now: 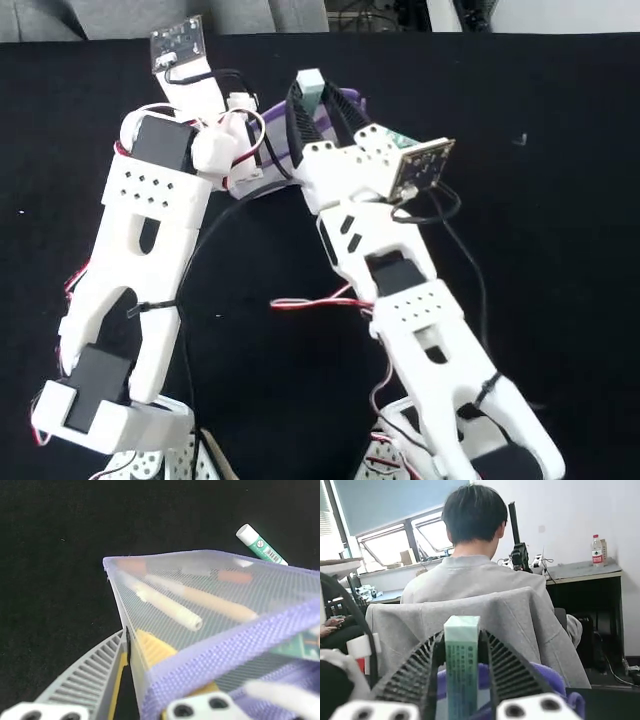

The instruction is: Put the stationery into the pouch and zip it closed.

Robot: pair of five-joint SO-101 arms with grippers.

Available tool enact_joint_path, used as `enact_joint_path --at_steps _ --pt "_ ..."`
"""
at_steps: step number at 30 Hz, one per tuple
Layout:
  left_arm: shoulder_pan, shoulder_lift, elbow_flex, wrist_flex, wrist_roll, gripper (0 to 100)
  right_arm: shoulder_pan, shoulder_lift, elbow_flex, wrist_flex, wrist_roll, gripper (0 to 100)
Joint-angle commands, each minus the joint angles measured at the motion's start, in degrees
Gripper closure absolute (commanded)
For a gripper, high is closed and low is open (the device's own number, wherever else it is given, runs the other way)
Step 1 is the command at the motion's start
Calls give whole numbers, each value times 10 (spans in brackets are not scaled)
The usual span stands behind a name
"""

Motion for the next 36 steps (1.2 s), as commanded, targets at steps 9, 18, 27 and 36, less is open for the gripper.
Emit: enact_joint_path --at_steps 9,18,27,36 --pt "-2 -15 -43 2 2 970 10 29 14 -11 47 715" --pt "-2 -15 -43 1 2 970 10 -64 43 -7 47 719" --pt "-12 -15 -44 2 3 970 46 -161 -5 122 44 719" --pt "-95 -15 -44 0 44 970 144 -160 -128 258 42 719"
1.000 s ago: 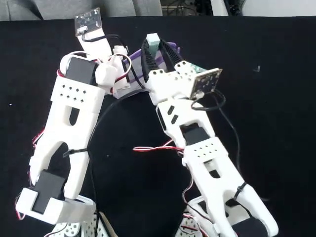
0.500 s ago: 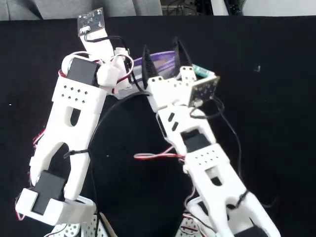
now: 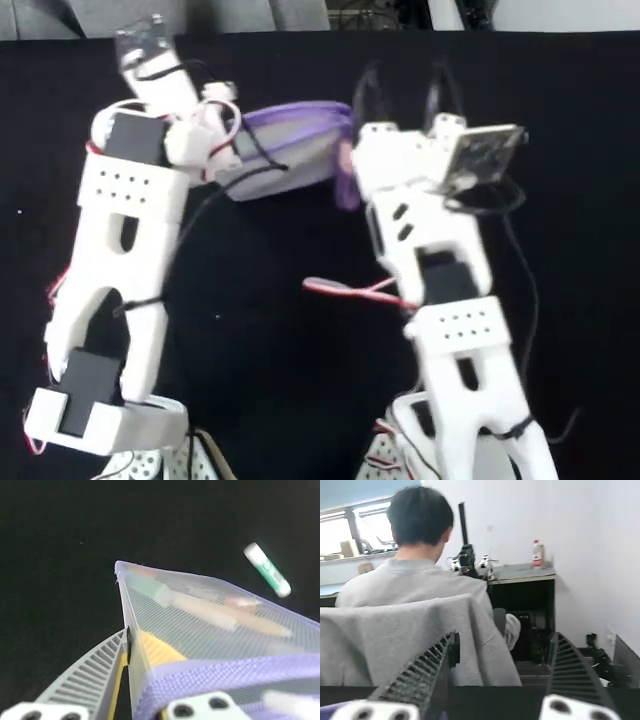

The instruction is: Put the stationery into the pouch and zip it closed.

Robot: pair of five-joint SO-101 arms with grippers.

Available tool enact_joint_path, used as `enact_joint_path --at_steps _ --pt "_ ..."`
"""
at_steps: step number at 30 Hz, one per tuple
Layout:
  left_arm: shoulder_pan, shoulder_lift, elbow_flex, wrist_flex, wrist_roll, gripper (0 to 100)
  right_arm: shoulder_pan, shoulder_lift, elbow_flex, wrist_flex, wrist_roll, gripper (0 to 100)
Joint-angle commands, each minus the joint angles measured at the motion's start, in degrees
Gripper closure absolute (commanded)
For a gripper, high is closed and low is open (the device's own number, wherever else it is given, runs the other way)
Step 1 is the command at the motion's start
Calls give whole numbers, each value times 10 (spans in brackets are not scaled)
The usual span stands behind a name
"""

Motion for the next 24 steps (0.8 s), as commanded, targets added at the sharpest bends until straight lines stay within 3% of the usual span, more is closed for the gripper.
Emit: enact_joint_path --at_steps 1,11,17,24 --pt "-48 -13 -42 -2 25 970 30 -21 -74 51 1 719" --pt "-123 -13 -23 3 26 970 71 47 -263 252 18 719" --pt "-145 -12 21 -2 26 970 69 242 -437 356 184 719" --pt "-147 -7 28 1 25 970 73 510 -726 576 377 719"
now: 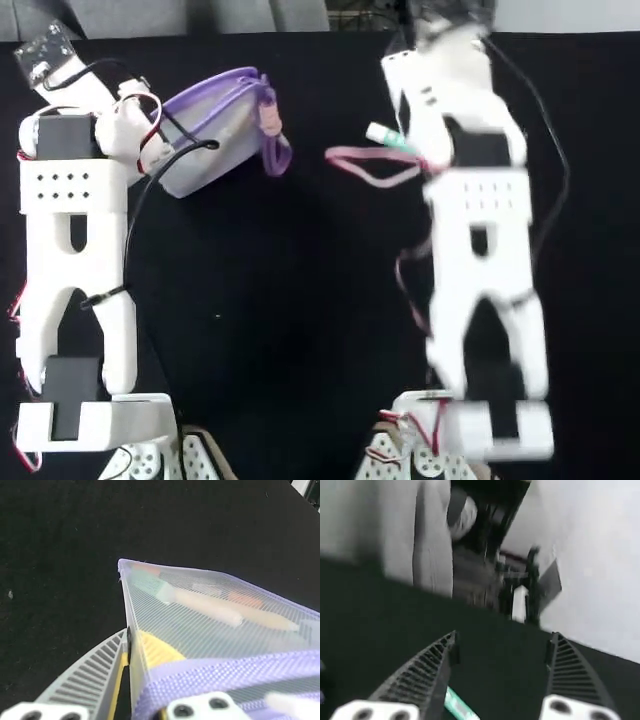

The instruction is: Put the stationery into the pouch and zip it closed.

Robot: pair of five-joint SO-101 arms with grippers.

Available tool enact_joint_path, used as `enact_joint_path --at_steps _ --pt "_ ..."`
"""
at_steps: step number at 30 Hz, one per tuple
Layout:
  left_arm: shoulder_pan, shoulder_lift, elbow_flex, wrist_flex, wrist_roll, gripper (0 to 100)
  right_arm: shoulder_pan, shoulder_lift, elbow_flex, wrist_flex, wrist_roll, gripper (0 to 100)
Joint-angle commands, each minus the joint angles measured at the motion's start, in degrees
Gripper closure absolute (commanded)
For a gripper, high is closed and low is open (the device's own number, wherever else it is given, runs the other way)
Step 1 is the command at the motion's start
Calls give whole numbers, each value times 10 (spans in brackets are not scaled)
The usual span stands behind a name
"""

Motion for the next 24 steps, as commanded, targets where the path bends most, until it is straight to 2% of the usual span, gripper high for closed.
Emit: enact_joint_path --at_steps 1,5,11,17,24 --pt "-10 -4 2 2 5 970 7 119 -183 115 79 719" --pt "-16 -4 23 -3 4 970 18 240 -331 207 125 719" --pt "-16 -4 29 -4 4 970 55 387 -502 263 175 719" --pt "-16 -3 29 -3 4 970 62 512 -624 325 265 719" --pt "-16 -3 29 -2 4 970 62 637 -726 366 334 719"
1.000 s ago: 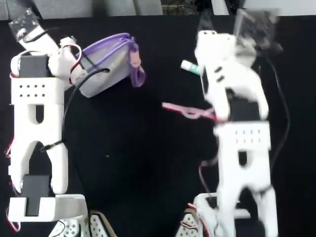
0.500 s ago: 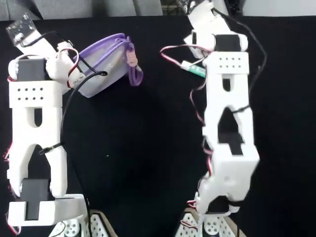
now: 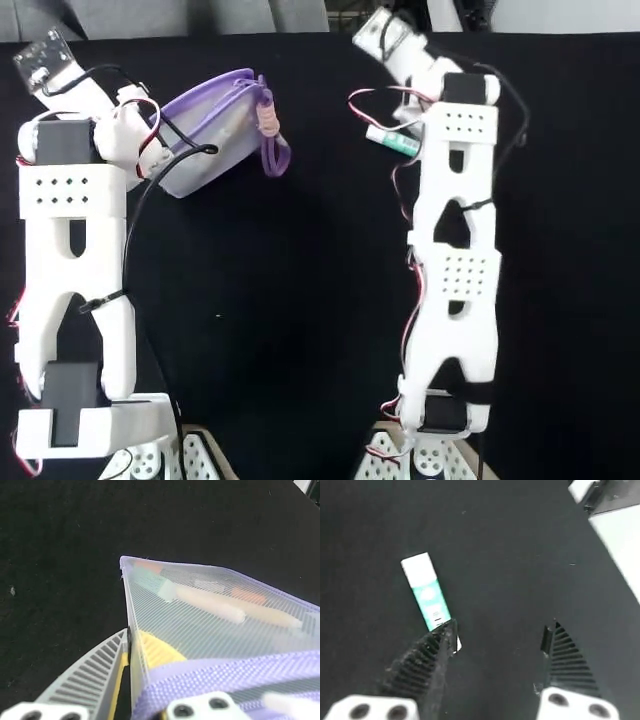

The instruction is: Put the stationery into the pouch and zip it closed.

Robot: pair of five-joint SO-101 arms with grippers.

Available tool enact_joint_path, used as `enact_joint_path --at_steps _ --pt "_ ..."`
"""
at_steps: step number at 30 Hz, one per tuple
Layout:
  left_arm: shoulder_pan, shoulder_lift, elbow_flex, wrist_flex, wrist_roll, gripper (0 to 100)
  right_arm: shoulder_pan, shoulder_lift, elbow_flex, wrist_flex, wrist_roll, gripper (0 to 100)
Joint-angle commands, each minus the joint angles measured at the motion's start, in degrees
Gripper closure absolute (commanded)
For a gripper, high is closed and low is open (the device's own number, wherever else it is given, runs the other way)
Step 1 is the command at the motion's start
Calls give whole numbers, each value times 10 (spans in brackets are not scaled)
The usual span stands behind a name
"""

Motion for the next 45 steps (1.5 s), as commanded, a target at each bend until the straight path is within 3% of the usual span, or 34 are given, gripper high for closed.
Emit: enact_joint_path --at_steps 1,9,20,22,28,45 --pt "-13 7 6 2 4 970 6 35 -67 11 40 719" --pt "-12 4 47 -37 4 970 2 141 -136 7 98 719" --pt "-12 1 48 -37 4 970 3 244 -179 -79 102 721" --pt "-12 1 48 -37 4 970 3 255 -181 -82 102 756" --pt "-12 1 48 -37 4 970 8 242 -183 -81 98 988" --pt "-8 1 46 -36 4 970 11 54 -224 -3 -152 987"
